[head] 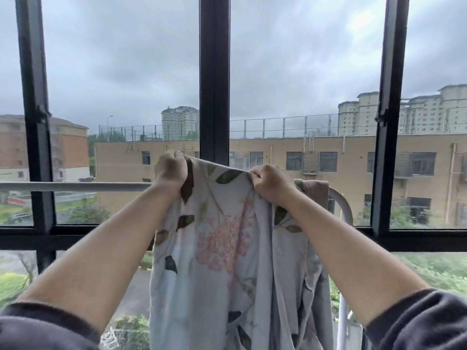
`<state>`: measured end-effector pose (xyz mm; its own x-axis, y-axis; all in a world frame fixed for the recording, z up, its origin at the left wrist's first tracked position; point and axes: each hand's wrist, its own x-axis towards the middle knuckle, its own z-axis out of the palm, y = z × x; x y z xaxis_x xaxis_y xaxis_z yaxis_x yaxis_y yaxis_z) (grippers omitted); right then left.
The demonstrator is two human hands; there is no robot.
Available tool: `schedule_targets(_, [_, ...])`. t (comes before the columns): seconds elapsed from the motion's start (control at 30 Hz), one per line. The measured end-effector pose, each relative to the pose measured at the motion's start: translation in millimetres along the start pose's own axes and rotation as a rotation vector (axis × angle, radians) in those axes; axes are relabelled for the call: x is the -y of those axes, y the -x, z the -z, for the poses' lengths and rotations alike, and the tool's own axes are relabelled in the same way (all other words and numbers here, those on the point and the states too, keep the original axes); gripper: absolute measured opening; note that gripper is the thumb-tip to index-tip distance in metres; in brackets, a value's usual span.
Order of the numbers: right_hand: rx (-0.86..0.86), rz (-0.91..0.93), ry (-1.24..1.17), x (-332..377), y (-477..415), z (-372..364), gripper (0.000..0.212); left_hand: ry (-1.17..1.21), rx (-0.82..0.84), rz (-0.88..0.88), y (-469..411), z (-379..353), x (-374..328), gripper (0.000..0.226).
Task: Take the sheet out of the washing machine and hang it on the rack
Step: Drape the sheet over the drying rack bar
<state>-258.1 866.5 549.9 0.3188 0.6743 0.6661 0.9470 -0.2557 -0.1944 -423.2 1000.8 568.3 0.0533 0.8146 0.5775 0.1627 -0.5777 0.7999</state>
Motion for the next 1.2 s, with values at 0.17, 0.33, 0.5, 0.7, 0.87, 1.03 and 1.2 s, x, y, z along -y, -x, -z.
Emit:
schedule_targets(0.17, [-0.123, -0.114, -0.134, -1.7, -6.7, 3.2, 0.04, 0.164, 0.278, 0.212, -2.5, 20.4, -7.1, 0.028])
schedule_targets(0.33, [-0.148, -0.172, -0.21, -4.8, -16.0, -1.8, 0.039, -0.589, 0.274, -0.076, 21.7, 23.8, 9.8, 0.066])
schedule_targets(0.5, [-0.115, -0.164, -0.222, -5.1, -18.4, -3.1, 0.041, 0.043, 0.908, 0.468, 47.7, 28.9, 15.4, 0.065])
schedule_targets(0.7, [-0.06, -0.137, -0.202, -6.1, -15.6, -1.0, 0.042, 0.809, 0.444, 0.347, 27.6, 29.5, -22.2, 0.026])
schedule_targets(0.87, [-0.025, -0.126, -0.172, -9.0, -17.1, -0.1, 0.039, 0.437, 0.102, 0.315, -29.7, 28.3, -3.1, 0.024])
schedule_targets(1.03, [0.019, -0.05, -0.037, -9.9, -15.2, -3.1, 0.03, -0.918, 0.294, 0.065, -9.5, 18.8, 24.4, 0.048])
schedule_targets(1.2, [0.084, 0.051, 0.067, -6.8, -15.6, -6.8, 0.029, -0.718, 0.205, -0.026, -9.7, 23.5, 28.1, 0.031])
